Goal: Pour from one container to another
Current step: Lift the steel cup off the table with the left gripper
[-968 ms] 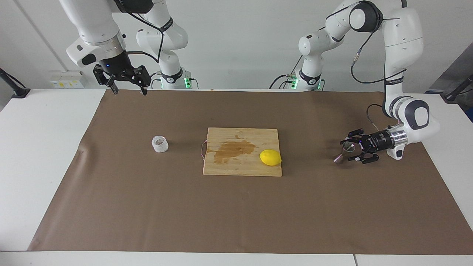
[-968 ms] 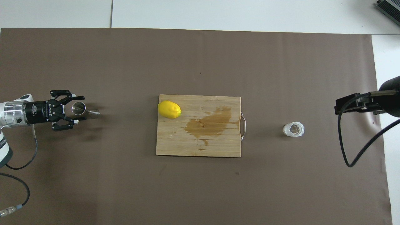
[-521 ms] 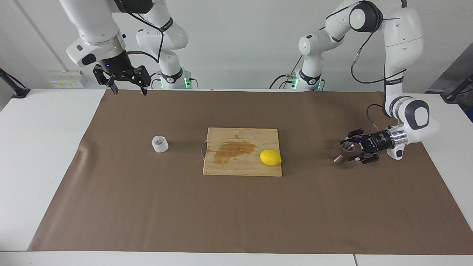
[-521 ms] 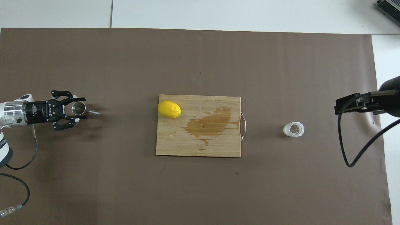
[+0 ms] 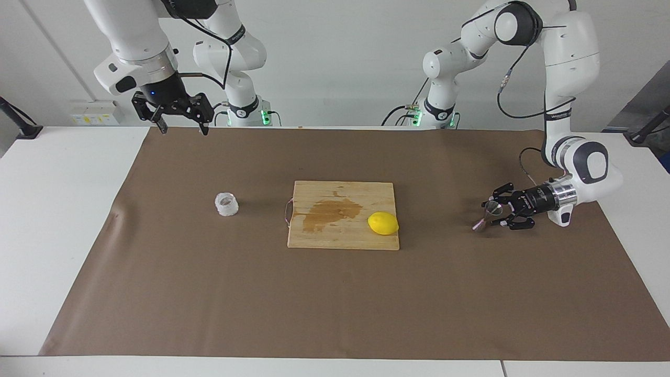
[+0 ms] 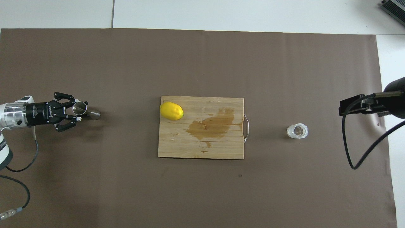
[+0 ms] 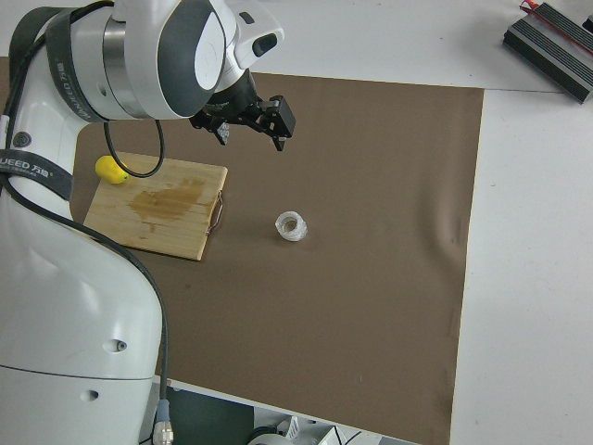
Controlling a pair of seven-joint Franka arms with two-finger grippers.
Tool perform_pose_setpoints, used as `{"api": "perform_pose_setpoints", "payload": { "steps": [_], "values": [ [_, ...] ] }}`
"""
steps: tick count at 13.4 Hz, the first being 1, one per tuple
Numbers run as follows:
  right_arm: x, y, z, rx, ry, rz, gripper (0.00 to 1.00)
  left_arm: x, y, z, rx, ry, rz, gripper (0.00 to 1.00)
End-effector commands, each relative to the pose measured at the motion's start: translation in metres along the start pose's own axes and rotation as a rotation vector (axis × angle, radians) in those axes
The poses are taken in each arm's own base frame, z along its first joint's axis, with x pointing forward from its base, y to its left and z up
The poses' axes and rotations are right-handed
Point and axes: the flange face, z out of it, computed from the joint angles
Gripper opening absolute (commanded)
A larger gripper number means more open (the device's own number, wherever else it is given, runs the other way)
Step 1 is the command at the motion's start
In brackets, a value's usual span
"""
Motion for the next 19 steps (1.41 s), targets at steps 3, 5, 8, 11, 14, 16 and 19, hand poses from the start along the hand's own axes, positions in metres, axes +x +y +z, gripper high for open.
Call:
{"api": "perform_pose_setpoints", "payload": {
  "steps": [3, 5, 8, 11, 14, 16, 19],
  "values": [
    [-0.006, 0.003, -0.002, 0.002, -0.004, 0.009, 1.0, -0.001, -0.007, -0.002, -0.022, -0.033, -0.003, 0.13],
    [-0.006, 0.003, -0.002, 0.002, -0.004, 0.009, 1.0, -0.008, -0.002, -0.004, -0.027, -0.041, 0.0, 0.0],
    [-0.006, 0.003, -0.002, 0.002, -0.004, 0.009, 1.0, -0.023, 0.006, -0.002, -0.034, -0.064, -0.012, 0.0],
    [-0.006, 0.003, -0.002, 0.002, -0.004, 0.009, 1.0, -0.049, 0.011, 0.0, -0.041, -0.069, -0.036, 0.0],
    [-0.006, 0.003, -0.002, 0.002, -0.004, 0.009, 1.0, -0.078, 0.012, 0.022, -0.031, -0.086, -0.038, 0.0],
    [-0.006, 0.003, -0.002, 0.002, -0.004, 0.009, 1.0, -0.098, 0.009, 0.037, -0.021, -0.089, -0.045, 0.0],
    [-0.006, 0.003, -0.002, 0.002, -0.004, 0.009, 1.0, -0.128, -0.005, 0.064, -0.005, -0.093, -0.084, 0.0]
  ]
}}
